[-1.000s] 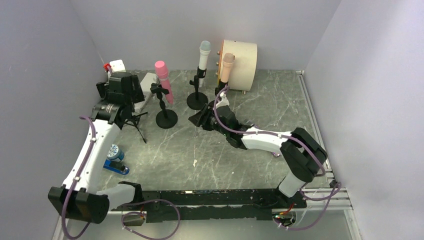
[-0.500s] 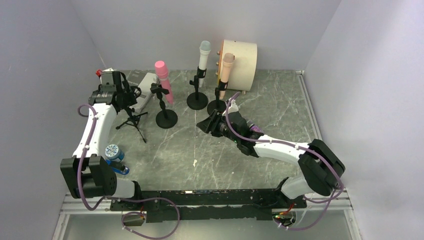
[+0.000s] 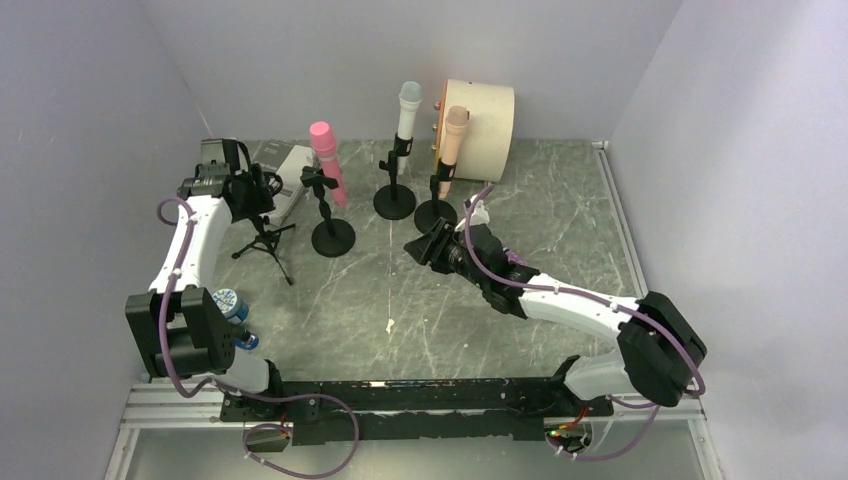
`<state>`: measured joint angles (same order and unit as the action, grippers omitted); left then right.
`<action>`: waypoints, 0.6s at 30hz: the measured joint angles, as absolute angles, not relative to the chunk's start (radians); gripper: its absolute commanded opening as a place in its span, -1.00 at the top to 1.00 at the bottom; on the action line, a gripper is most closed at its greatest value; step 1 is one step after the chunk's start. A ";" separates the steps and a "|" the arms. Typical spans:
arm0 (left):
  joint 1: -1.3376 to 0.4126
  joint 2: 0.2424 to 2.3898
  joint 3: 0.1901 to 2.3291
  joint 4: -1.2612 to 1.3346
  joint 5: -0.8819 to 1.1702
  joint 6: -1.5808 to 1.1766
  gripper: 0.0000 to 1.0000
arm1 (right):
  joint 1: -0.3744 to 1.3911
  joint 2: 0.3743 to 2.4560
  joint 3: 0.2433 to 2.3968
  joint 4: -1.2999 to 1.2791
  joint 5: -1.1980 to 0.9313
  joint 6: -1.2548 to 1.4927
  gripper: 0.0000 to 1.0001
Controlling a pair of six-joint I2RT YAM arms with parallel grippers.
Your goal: Attach the microphones to the stand
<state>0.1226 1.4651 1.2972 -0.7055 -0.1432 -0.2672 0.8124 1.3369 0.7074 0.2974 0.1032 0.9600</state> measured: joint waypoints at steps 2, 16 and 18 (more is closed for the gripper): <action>0.123 1.481 1.325 -0.709 -0.121 -0.233 -0.23 | 0.812 1.328 0.707 0.292 0.110 0.960 0.02; 0.124 1.490 1.384 -0.784 -0.012 -0.176 0.81 | 0.812 1.310 0.672 0.270 0.126 0.961 0.06; 0.124 1.485 1.388 -0.810 0.004 -0.183 0.81 | 0.812 1.299 0.672 0.269 0.127 0.960 0.06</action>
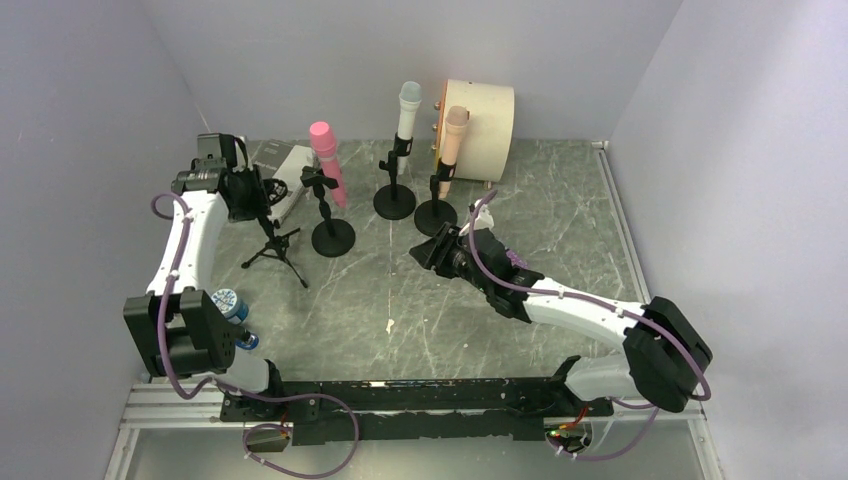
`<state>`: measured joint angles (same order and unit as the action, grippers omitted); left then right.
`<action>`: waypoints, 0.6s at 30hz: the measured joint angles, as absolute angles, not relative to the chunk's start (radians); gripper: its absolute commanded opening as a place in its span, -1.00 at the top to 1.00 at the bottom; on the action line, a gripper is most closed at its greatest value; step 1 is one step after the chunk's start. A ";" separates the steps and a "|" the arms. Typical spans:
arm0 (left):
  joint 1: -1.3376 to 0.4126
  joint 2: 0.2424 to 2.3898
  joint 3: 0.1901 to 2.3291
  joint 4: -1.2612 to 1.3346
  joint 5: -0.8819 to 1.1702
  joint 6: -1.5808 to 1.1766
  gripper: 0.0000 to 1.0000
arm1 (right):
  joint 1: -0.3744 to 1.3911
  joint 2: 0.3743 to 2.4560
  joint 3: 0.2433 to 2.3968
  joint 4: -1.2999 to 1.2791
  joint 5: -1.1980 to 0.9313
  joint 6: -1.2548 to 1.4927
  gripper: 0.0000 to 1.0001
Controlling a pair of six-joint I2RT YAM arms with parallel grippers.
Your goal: Attach the microphones to the stand
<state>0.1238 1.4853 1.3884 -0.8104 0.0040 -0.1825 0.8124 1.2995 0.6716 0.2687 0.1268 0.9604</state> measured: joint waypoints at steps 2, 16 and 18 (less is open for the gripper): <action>0.122 1.467 1.388 -0.847 0.018 -0.194 0.81 | 0.812 1.288 0.672 0.266 0.127 0.960 0.06; -0.026 1.145 1.325 -1.070 0.042 -0.281 0.82 | 0.810 1.265 0.672 0.209 0.152 0.946 0.05; -0.042 1.123 1.295 -1.097 0.032 -0.293 0.81 | 0.809 1.265 0.674 0.201 0.152 0.946 0.05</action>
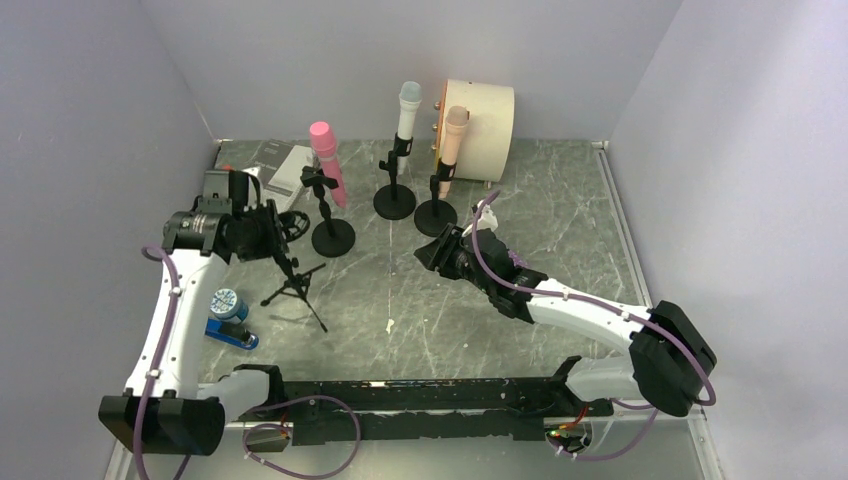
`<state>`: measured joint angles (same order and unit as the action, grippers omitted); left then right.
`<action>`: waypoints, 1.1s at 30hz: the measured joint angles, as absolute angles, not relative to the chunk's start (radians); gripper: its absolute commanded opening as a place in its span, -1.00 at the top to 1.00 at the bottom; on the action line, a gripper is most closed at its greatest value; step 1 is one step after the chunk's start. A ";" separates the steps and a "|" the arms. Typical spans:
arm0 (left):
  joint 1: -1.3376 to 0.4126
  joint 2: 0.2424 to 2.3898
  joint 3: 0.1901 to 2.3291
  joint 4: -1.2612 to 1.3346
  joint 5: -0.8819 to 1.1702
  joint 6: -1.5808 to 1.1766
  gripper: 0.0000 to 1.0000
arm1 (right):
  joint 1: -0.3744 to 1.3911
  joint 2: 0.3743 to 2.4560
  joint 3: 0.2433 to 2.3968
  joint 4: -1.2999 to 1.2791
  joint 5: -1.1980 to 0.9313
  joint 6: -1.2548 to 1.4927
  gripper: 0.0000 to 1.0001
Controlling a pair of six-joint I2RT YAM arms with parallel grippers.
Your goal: Attach the microphones to the stand
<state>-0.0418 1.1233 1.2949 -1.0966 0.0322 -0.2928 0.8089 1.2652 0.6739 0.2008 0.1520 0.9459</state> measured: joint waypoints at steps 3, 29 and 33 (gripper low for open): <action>-0.055 1.081 1.230 -1.126 0.053 -0.298 0.81 | 0.807 1.266 0.683 0.179 0.152 0.945 0.05; -0.730 1.229 1.155 -0.655 0.100 -0.245 0.81 | 0.661 1.082 0.420 0.477 -0.264 0.858 -0.44; -0.761 1.343 1.218 -0.640 0.048 -0.250 0.83 | 0.661 1.098 0.393 0.559 -0.307 0.899 -0.44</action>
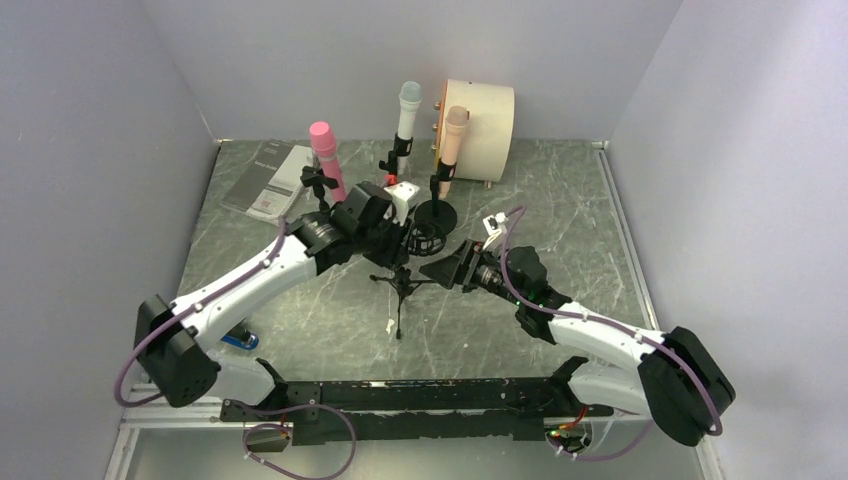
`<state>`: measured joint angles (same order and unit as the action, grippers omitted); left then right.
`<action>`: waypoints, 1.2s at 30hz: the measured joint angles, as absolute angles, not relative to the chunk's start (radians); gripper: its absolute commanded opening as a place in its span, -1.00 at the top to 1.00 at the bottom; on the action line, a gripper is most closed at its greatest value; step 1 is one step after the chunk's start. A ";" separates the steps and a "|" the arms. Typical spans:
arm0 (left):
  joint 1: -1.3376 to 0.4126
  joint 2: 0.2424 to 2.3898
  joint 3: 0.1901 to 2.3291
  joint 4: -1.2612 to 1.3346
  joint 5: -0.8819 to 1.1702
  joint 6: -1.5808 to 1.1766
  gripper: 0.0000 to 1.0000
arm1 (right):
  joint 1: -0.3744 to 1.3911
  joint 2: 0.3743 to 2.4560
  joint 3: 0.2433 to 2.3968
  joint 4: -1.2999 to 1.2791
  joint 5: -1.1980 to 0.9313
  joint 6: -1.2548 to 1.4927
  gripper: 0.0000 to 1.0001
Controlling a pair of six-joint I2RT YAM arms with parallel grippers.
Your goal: Attach the microphones to the stand
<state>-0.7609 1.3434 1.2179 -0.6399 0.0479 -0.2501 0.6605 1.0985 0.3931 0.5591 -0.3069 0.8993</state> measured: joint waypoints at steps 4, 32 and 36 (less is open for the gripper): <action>-0.764 1.424 1.285 -0.638 0.007 -0.259 0.83 | 0.662 1.155 0.398 0.615 -0.324 0.948 -0.27; -0.764 1.296 1.173 -0.500 0.002 -0.320 -0.53 | 0.691 1.386 0.476 0.779 -0.325 1.044 0.00; -0.764 1.211 1.106 -0.461 -0.006 -0.321 -0.49 | 0.692 1.401 0.491 0.778 -0.324 1.045 0.22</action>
